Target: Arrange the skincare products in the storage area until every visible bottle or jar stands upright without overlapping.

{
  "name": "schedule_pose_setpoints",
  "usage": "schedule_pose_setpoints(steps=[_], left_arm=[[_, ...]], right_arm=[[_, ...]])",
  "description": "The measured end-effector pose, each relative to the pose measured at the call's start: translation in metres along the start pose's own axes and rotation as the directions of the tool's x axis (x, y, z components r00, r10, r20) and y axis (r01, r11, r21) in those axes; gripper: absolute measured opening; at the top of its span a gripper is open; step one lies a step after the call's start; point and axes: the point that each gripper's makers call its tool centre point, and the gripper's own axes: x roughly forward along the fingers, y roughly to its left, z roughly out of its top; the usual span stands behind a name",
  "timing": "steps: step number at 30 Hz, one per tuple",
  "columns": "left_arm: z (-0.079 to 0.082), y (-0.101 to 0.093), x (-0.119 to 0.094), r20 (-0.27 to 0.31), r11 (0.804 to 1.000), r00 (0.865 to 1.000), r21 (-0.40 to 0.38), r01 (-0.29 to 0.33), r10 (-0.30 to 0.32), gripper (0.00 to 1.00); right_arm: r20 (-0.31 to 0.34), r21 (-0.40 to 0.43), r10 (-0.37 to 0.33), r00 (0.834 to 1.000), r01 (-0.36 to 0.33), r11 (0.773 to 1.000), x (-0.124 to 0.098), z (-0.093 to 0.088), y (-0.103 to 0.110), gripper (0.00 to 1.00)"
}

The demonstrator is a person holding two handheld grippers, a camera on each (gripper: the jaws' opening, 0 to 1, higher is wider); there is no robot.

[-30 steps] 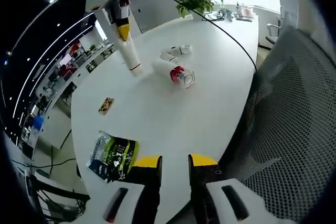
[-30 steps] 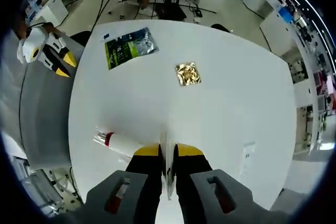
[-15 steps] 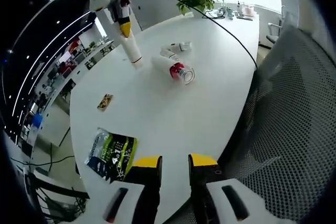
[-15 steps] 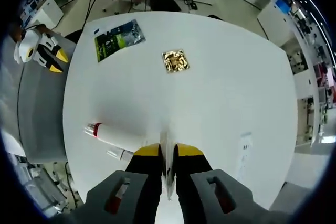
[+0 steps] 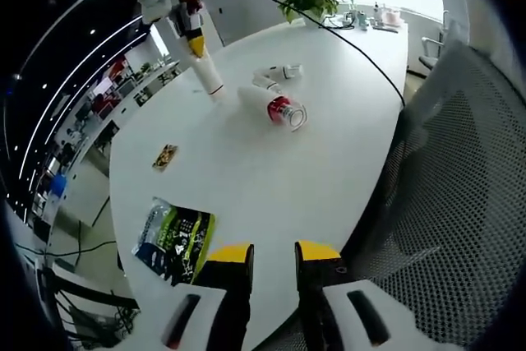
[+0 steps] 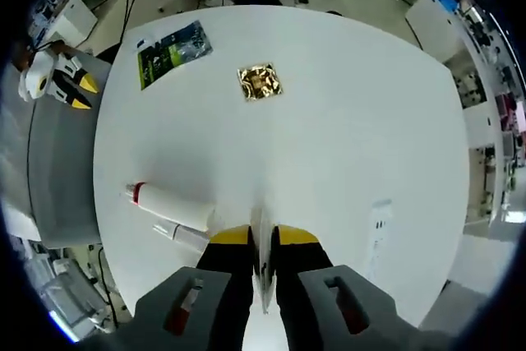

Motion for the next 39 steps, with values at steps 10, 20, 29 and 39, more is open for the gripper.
schedule_pose_setpoints(steps=[10, 20, 29, 39], left_arm=[[-0.002, 0.001, 0.001, -0.009, 1.000, 1.000, -0.006, 0.001, -0.001, 0.21], [-0.003, 0.000, 0.002, -0.014, 1.000, 1.000, -0.004, 0.005, -0.005, 0.21], [-0.003, 0.000, 0.002, -0.015, 1.000, 1.000, -0.005, 0.005, -0.005, 0.21], [-0.003, -0.002, 0.002, -0.017, 1.000, 1.000, 0.002, 0.013, -0.013, 0.21]], right_arm=[[0.006, 0.024, 0.018, 1.000, -0.018, 1.000, 0.007, -0.009, -0.009, 0.07], [-0.003, 0.006, 0.057, 0.998, -0.057, 0.998, 0.008, -0.014, -0.013, 0.10], [0.017, -0.016, 0.063, 0.998, -0.063, 0.998, 0.007, -0.014, -0.009, 0.13], [0.075, -0.061, 0.009, 0.997, -0.005, 0.998, 0.000, -0.007, -0.014, 0.17]])
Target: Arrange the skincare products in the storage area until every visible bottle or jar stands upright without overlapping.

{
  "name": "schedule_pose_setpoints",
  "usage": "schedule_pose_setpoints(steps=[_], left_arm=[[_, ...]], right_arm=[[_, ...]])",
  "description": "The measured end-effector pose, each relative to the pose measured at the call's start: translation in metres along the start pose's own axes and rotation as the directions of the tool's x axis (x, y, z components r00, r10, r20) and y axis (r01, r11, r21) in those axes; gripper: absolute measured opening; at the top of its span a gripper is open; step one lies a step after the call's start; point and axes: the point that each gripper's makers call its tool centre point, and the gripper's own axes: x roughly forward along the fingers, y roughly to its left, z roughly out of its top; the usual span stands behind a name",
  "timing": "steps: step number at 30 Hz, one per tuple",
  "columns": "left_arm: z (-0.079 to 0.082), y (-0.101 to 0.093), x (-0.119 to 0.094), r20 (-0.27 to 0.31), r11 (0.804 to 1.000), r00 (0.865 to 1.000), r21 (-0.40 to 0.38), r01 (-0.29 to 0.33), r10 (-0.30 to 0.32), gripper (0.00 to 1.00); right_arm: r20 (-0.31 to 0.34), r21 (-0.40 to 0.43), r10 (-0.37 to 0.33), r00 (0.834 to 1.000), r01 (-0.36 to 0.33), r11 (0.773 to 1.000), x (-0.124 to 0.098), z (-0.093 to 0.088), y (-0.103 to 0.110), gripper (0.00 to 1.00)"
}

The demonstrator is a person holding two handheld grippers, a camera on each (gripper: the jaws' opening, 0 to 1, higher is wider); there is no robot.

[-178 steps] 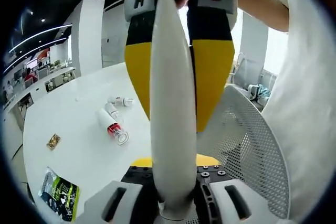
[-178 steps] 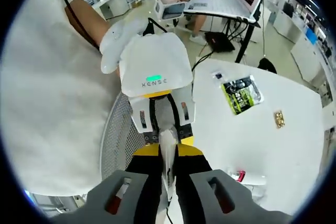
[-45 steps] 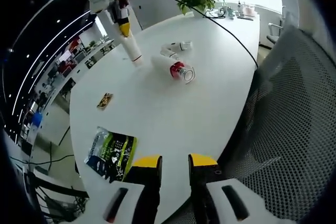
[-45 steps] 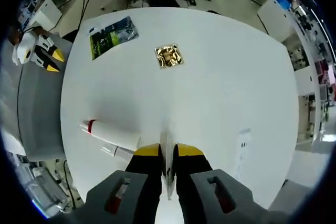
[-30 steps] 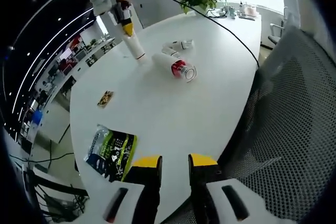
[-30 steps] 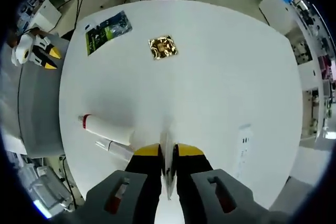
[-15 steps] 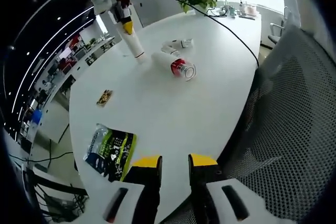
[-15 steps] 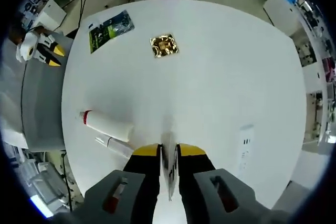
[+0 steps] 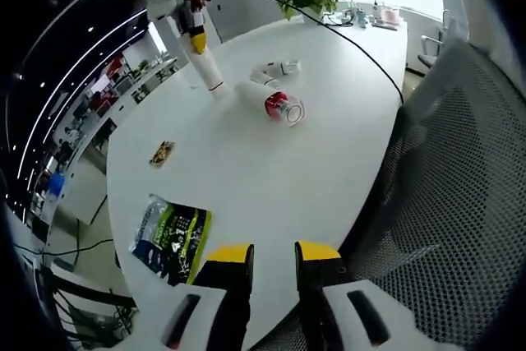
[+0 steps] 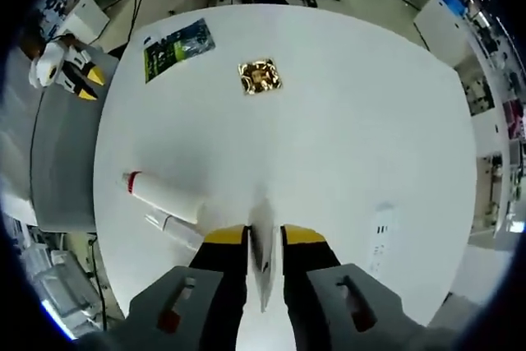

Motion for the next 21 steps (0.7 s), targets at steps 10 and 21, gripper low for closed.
schedule_pose_setpoints(steps=[10, 21], left_arm=[[0.002, 0.000, -0.001, 0.008, 1.000, 1.000, 0.000, 0.001, -0.001, 0.21], [0.004, -0.001, -0.001, 0.019, 1.000, 1.000, 0.002, 0.003, -0.003, 0.22]], right_arm=[[0.024, 0.028, -0.046, 0.999, 0.045, 0.999, -0.021, 0.002, -0.003, 0.31], [0.240, -0.238, -0.211, 0.948, 0.268, 0.934, -0.098, 0.077, 0.022, 0.49]])
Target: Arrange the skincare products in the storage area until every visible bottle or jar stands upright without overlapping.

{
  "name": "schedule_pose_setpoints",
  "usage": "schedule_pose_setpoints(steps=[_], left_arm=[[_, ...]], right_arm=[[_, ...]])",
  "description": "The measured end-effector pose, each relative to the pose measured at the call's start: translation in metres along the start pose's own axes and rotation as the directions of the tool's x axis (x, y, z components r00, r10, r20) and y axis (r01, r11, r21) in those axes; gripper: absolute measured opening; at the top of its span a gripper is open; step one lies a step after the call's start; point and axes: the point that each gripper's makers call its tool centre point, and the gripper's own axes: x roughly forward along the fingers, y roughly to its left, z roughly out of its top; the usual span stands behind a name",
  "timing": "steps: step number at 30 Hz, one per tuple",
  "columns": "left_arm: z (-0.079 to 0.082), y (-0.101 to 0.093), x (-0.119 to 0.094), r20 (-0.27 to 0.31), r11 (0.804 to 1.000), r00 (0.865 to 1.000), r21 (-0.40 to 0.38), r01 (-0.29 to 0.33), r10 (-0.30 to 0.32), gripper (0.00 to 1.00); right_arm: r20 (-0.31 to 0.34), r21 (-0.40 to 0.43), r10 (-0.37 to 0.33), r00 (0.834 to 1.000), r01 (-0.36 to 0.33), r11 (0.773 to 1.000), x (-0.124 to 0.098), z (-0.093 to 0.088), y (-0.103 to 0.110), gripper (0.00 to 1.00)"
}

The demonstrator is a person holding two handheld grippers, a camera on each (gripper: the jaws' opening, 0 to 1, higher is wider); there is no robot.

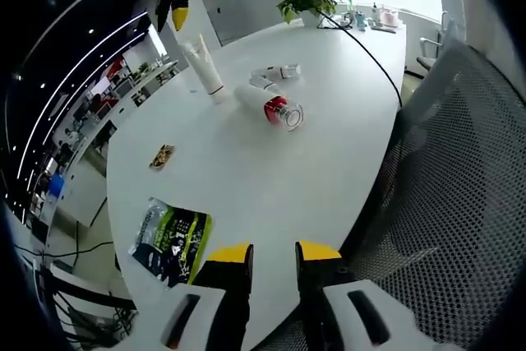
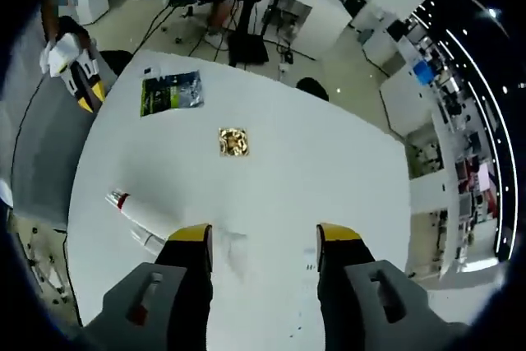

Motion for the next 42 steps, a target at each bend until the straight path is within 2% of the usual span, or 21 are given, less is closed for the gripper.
schedule_pose_setpoints(steps=[2, 6, 9, 10, 13, 14, 16, 18, 20, 21, 22, 23, 25, 29, 31, 34, 38, 42], left_arm=[[0.000, 0.000, 0.000, -0.001, 1.000, 1.000, 0.001, 0.001, -0.001, 0.22], [-0.001, -0.001, 0.000, -0.004, 1.000, 1.000, 0.003, 0.003, -0.003, 0.22], [-0.002, -0.001, 0.000, -0.010, 1.000, 1.000, 0.003, 0.004, -0.004, 0.22], [-0.001, -0.001, 0.000, -0.008, 1.000, 1.000, 0.003, 0.002, -0.002, 0.22], [-0.002, -0.001, 0.000, -0.009, 1.000, 1.000, 0.003, 0.002, -0.002, 0.22], [-0.002, -0.001, 0.000, -0.010, 1.000, 1.000, 0.004, 0.002, -0.002, 0.22], [-0.002, 0.000, 0.000, -0.010, 1.000, 1.000, 0.003, 0.001, -0.001, 0.22], [-0.002, 0.000, 0.000, -0.010, 1.000, 1.000, 0.002, -0.001, 0.001, 0.22], [-0.002, 0.001, 0.000, -0.011, 1.000, 1.000, 0.001, -0.002, 0.002, 0.22], [-0.002, 0.001, 0.001, -0.011, 1.000, 1.000, 0.001, -0.003, 0.003, 0.22], [-0.002, 0.001, 0.000, -0.012, 1.000, 1.000, 0.000, -0.005, 0.005, 0.22], [-0.002, 0.001, 0.000, -0.012, 1.000, 1.000, -0.001, -0.005, 0.005, 0.22], [-0.003, 0.002, 0.001, -0.014, 1.000, 1.000, -0.002, -0.006, 0.006, 0.22], [-0.003, 0.003, 0.000, -0.016, 1.000, 1.000, 0.000, -0.011, 0.011, 0.22], [-0.004, 0.004, 0.001, -0.019, 1.000, 1.000, -0.009, -0.012, 0.012, 0.22], [-0.005, 0.003, 0.001, -0.023, 1.000, 1.000, -0.005, -0.008, 0.008, 0.22], [-0.006, 0.002, 0.002, -0.029, 1.000, 1.000, -0.006, -0.006, 0.006, 0.22], [-0.007, 0.003, 0.002, -0.036, 1.000, 0.999, -0.010, -0.005, 0.005, 0.22]], right_arm=[[-0.015, -0.080, 0.025, 1.000, -0.026, 0.996, 0.000, 0.011, 0.016, 0.51], [-0.125, -0.245, 0.053, 0.991, -0.082, 0.966, 0.013, 0.015, 0.055, 0.53], [-0.106, -0.283, 0.119, 0.987, -0.145, 0.948, 0.028, 0.023, 0.091, 0.54], [-0.106, -0.275, 0.116, 0.988, -0.141, 0.951, 0.035, 0.023, 0.100, 0.54], [-0.134, -0.294, 0.177, 0.975, -0.210, 0.932, 0.049, 0.015, 0.126, 0.53], [-0.167, -0.317, 0.204, 0.965, -0.249, 0.915, 0.055, 0.008, 0.138, 0.53], [-0.207, -0.328, 0.239, 0.949, -0.298, 0.897, 0.065, -0.003, 0.156, 0.53], [-0.221, -0.304, 0.260, 0.940, -0.320, 0.897, 0.072, -0.009, 0.168, 0.53], [-0.246, -0.315, 0.284, 0.927, -0.354, 0.881, 0.082, -0.018, 0.182, 0.52], [-0.269, -0.328, 0.306, 0.913, -0.385, 0.863, 0.087, -0.025, 0.193, 0.52], [-0.281, -0.335, 0.305, 0.910, -0.391, 0.857, 0.092, -0.029, 0.198, 0.51], [-0.320, -0.368, 0.319, 0.892, -0.428, 0.826, 0.095, -0.037, 0.211, 0.49], [-0.359, -0.405, 0.323, 0.876, -0.458, 0.791, 0.101, -0.047, 0.225, 0.49], [-0.360, -0.421, 0.305, 0.882, -0.445, 0.790, 0.114, -0.056, 0.235, 0.45], [-0.373, -0.463, 0.279, 0.885, -0.438, 0.770, 0.119, -0.061, 0.235, 0.44], [-0.374, -0.464, 0.267, 0.888, -0.429, 0.775, 0.128, -0.064, 0.236, 0.42], [-0.380, -0.458, 0.276, 0.883, -0.439, 0.773, 0.135, -0.065, 0.239, 0.39], [-0.408, -0.459, 0.284, 0.868, -0.464, 0.758, 0.143, -0.072, 0.242, 0.38]])
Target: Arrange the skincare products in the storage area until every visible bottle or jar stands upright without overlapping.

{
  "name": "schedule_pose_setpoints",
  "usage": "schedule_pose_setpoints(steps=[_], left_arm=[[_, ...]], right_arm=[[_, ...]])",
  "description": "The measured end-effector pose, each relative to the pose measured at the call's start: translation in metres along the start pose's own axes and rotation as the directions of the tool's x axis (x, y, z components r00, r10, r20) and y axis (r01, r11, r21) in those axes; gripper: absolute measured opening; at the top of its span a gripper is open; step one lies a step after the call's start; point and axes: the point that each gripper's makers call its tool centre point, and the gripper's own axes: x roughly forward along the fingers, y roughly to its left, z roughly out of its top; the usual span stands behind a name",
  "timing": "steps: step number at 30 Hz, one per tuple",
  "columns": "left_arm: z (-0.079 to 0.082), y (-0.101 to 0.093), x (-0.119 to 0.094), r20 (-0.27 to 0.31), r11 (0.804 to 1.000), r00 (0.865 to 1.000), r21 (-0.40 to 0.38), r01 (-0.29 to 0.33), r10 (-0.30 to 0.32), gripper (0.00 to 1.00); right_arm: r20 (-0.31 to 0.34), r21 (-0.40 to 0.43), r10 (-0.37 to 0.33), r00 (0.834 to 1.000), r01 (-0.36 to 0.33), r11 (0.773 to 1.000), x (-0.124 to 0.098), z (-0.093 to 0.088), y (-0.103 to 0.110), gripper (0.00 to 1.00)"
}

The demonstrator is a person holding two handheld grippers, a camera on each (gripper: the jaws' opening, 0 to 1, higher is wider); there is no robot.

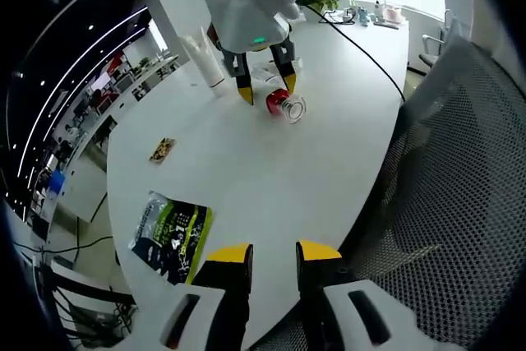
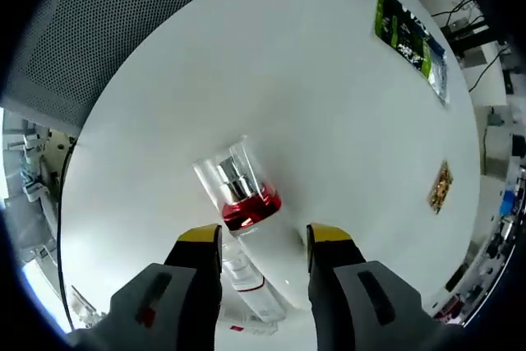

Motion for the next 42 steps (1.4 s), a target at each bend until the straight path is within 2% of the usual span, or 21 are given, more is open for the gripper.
schedule_pose_setpoints(steps=[10, 15, 29, 32, 35, 40, 42], left_arm=[[-0.002, 0.001, 0.001, -0.008, 1.000, 1.000, -0.008, -0.005, 0.005, 0.22], [-0.002, 0.002, 0.001, -0.011, 1.000, 1.000, -0.013, -0.009, 0.009, 0.22], [-0.004, 0.000, 0.002, -0.022, 1.000, 1.000, -0.008, -0.003, 0.002, 0.22], [-0.003, 0.001, 0.001, -0.018, 1.000, 1.000, -0.008, -0.007, 0.007, 0.22], [-0.003, 0.002, 0.001, -0.017, 1.000, 1.000, -0.005, -0.013, 0.012, 0.22], [-0.003, 0.002, 0.002, -0.015, 1.000, 1.000, -0.004, -0.011, 0.011, 0.22], [-0.003, 0.002, 0.002, -0.016, 1.000, 1.000, -0.006, -0.011, 0.010, 0.22]], right_arm=[[-0.021, -0.040, 0.024, 0.999, -0.025, 0.999, 0.010, -0.001, 0.000, 0.36], [-0.033, -0.056, 0.036, 0.999, -0.038, 0.998, 0.008, 0.000, -0.001, 0.36], [-0.046, -0.048, 0.037, 0.998, -0.039, 0.998, 0.009, -0.001, -0.004, 0.36], [-0.044, -0.007, 0.044, 0.998, -0.044, 0.999, 0.010, -0.002, -0.006, 0.36], [-0.044, -0.011, 0.044, 0.998, -0.044, 0.999, 0.010, -0.001, -0.007, 0.34], [-0.088, -0.005, 0.045, 0.995, -0.046, 0.999, 0.012, -0.001, -0.011, 0.30], [-0.073, 0.072, 0.060, 0.996, -0.055, 0.996, 0.010, 0.001, -0.012, 0.29]])
